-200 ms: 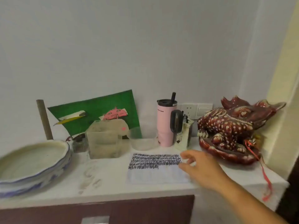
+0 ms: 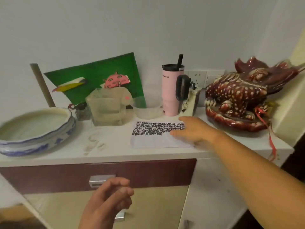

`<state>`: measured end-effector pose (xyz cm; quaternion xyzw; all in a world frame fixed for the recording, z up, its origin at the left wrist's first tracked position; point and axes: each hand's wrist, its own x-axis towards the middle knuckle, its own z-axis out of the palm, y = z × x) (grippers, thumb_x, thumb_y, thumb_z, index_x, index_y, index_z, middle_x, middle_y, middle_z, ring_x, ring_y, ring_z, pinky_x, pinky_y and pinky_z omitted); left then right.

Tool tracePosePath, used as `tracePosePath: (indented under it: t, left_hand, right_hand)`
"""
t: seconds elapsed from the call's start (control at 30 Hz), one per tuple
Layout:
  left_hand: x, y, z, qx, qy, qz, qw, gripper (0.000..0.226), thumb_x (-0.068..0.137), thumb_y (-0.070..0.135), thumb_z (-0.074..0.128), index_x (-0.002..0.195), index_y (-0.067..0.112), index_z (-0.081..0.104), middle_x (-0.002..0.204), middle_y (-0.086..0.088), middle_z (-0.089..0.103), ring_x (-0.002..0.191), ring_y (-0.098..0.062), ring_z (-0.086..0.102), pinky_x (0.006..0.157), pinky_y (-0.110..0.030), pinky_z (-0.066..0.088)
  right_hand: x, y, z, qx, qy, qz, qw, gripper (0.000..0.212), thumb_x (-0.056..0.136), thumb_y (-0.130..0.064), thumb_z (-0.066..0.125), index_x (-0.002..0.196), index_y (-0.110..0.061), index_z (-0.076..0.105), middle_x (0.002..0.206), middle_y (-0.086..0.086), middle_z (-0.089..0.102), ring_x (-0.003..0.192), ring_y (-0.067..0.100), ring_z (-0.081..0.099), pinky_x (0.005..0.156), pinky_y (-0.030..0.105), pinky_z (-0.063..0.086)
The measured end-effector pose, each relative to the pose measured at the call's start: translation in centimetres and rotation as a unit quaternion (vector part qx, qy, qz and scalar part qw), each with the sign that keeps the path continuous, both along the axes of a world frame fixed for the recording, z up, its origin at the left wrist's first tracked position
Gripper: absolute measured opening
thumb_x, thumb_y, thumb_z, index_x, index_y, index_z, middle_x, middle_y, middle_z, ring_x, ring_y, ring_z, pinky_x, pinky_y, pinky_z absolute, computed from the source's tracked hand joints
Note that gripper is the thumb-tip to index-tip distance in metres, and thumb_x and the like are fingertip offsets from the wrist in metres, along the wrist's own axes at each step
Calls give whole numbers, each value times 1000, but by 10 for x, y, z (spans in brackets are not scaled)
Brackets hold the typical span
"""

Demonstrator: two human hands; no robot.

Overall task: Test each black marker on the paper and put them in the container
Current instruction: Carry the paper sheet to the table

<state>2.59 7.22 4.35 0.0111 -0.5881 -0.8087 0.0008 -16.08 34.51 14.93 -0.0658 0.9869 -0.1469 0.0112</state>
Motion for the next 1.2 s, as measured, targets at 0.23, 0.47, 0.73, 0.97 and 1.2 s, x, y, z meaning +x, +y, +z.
tracePosePath:
  t: [0.23, 0.47, 0.73, 0.97, 1.2]
  left_hand:
    - [9, 16, 1, 1, 0, 42, 999, 29, 64, 23, 82, 90, 14, 74, 83, -18, 68, 67, -22, 59, 66, -32, 50]
    - [16, 39, -4, -31, -33, 55, 997, 17, 78, 16, 72, 94, 10, 72, 84, -17, 68, 68, -23, 60, 68, -35, 48]
    - [24, 62, -32, -103, -88, -34, 990, 38, 67, 36, 78, 96, 12, 73, 86, -17, 69, 72, -26, 63, 72, -41, 51]
    - [29, 73, -85, -153, -126, -211, 957, 37, 63, 34, 77, 94, 14, 74, 85, -17, 70, 71, -28, 61, 74, -43, 51]
    - [44, 47, -136, -192, -144, -438, 866, 18, 78, 20, 70, 94, 12, 73, 84, -17, 70, 64, -27, 56, 67, -36, 49]
  right_hand:
    - [-20, 7, -13, -19, 29, 13, 999, 100, 65, -67, 84, 146, -18, 54, 150, 5, 56, 134, 27, 53, 103, 33, 42]
    - [35, 40, -16, -120, 151, -20, 981, 38, 74, -28, 84, 111, -23, 77, 108, 7, 75, 95, 26, 65, 74, 29, 42]
    - [202, 128, -97, -452, 123, -200, 861, 99, 64, -16, 96, 148, -31, 46, 111, -25, 74, 104, -2, 71, 85, 24, 57]
    - [358, 86, -216, -567, 13, -450, 689, 37, 80, 0, 80, 99, -32, 78, 96, -6, 81, 80, 14, 79, 59, 25, 61]
    - [489, -34, -274, -575, 111, -620, 522, 29, 85, 4, 74, 101, -20, 76, 94, -5, 82, 81, 16, 78, 60, 24, 59]
